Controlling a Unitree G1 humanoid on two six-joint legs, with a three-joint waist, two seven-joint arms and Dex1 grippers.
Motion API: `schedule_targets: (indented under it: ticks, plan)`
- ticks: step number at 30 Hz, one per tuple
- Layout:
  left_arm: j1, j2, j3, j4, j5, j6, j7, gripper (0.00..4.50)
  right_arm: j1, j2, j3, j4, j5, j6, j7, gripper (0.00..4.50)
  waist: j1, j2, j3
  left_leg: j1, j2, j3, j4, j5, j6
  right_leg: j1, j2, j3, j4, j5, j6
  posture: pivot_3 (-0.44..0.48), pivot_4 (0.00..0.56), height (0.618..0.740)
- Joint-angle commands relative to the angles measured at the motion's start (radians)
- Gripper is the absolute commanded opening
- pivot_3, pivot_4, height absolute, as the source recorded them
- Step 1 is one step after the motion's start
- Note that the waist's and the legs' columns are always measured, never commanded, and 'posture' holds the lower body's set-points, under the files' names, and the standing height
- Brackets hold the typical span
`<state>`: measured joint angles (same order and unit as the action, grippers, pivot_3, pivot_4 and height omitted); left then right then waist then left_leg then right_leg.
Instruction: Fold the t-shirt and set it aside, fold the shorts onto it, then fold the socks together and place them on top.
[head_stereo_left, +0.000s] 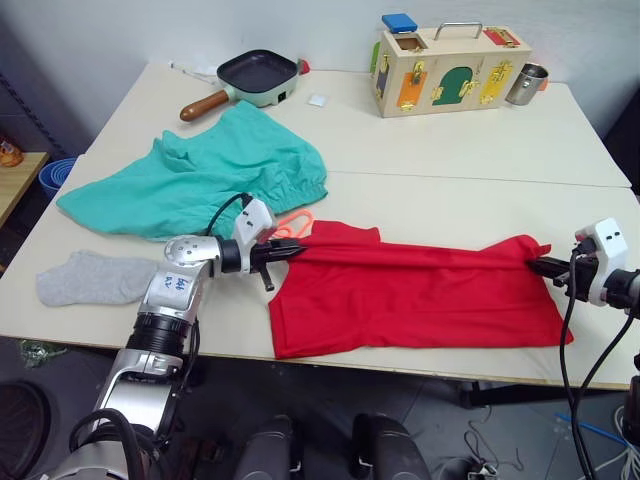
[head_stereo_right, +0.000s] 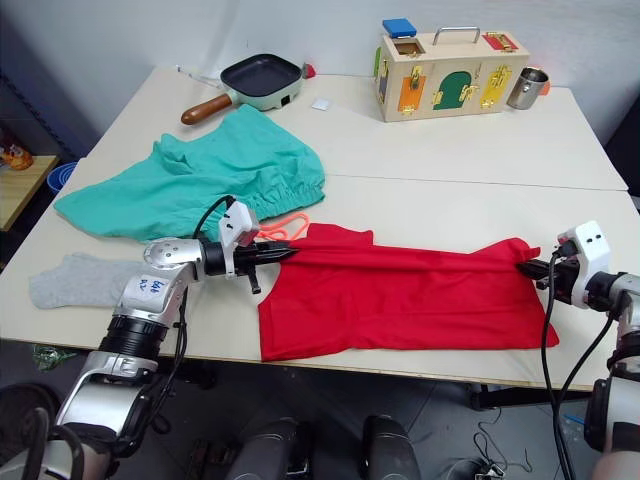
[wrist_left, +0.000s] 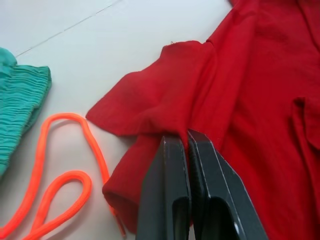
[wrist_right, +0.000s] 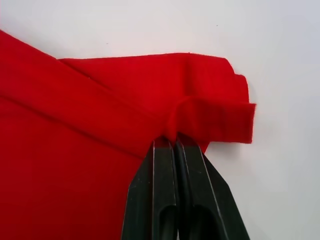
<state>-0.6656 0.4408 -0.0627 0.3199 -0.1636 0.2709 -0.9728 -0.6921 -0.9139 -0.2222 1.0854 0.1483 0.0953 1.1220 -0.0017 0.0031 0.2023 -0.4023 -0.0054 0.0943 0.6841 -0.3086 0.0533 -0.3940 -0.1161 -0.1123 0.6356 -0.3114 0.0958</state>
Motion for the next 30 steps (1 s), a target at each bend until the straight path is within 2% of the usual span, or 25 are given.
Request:
schedule_targets:
  ticks: [1,3,7,12,15,16,18,22,24,30]
  plan:
    - [0.018,0.035,0.027,-0.068,-0.034,0.096,0.014,0.7,0.016,-0.03,-0.023,-0.04,0.021,0.003,0.008,0.0,0.0,0.0,0.0,0.0,0.0,0.0,0.0,0.0,0.0,0.0,0.0,0.0,0.0,0.0,0.0,0.0,0.15,0.74]
    - [0.023,0.067,0.031,-0.102,-0.049,0.127,-0.012,1.29,0.023,-0.048,0.009,-0.067,0.0,0.031,0.042,0.42,0.0,0.0,0.0,0.0,0.0,0.0,0.0,0.0,0.0,0.0,0.0,0.0,0.0,0.0,0.0,0.0,0.15,0.74]
    - [-0.03,0.148,0.128,-0.116,-0.187,0.402,-0.035,2.51,0.025,-0.116,0.041,-0.169,0.01,0.083,0.191,1.6,0.001,0.0,0.0,0.0,0.0,-0.001,0.0,0.0,0.0,0.0,0.0,0.0,0.0,0.0,0.0,0.0,0.15,0.74]
    - [-0.127,0.176,0.148,-0.116,-0.279,0.6,-0.038,2.52,-0.018,-0.181,0.018,-0.237,0.054,0.087,0.275,3.28,0.003,0.0,0.0,0.0,0.0,-0.001,0.0,0.0,0.0,0.001,0.0,0.0,0.0,0.0,0.0,0.0,0.15,0.74]
    - [-0.214,0.144,0.135,-0.065,-0.293,0.676,-0.006,2.52,-0.041,-0.169,-0.002,-0.279,0.085,0.055,0.27,4.26,0.003,0.0,0.0,0.0,0.0,-0.001,0.001,0.0,0.0,0.002,0.0,0.0,0.0,0.0,0.0,0.0,0.15,0.74]
    - [-0.242,0.131,0.124,-0.047,-0.298,0.709,-0.001,2.68,-0.043,-0.157,-0.006,-0.295,0.093,0.049,0.266,4.5,0.003,0.0,0.0,0.0,0.0,-0.002,0.001,0.0,0.0,0.001,0.0,0.0,0.0,0.0,0.0,0.0,0.15,0.74]
    - [-0.293,0.093,0.102,0.005,-0.278,0.709,0.022,3.06,-0.043,-0.131,-0.004,-0.319,0.1,0.037,0.253,4.5,0.003,0.0,0.0,0.0,0.0,-0.001,0.001,0.0,0.0,0.001,0.001,0.0,0.0,0.0,0.0,0.0,0.15,0.74]
    - [-0.453,-0.013,0.071,0.24,-0.222,0.738,0.123,4.19,-0.038,-0.072,0.001,-0.365,0.113,0.026,0.22,4.5,0.006,-0.001,0.0,0.0,0.0,-0.001,0.001,0.0,0.0,0.001,0.002,0.0,0.0,0.0,0.0,0.0,0.15,0.74]
    - [-0.518,-0.045,0.056,0.341,-0.21,0.79,0.134,4.19,-0.033,-0.057,-0.001,-0.382,0.116,0.031,0.211,4.5,0.006,-0.001,0.0,0.0,-0.001,0.0,0.001,0.0,0.0,0.0,0.003,0.0,0.001,0.0,0.0,0.0,0.15,0.74]
    - [-0.643,-0.136,-0.01,0.65,-0.072,0.656,0.215,4.19,0.011,-0.021,-0.008,-0.477,0.145,0.058,0.193,4.5,0.005,-0.001,0.0,-0.001,-0.001,0.0,0.0,0.0,0.0,-0.001,0.003,-0.001,0.001,0.0,0.0,0.0,0.15,0.74]
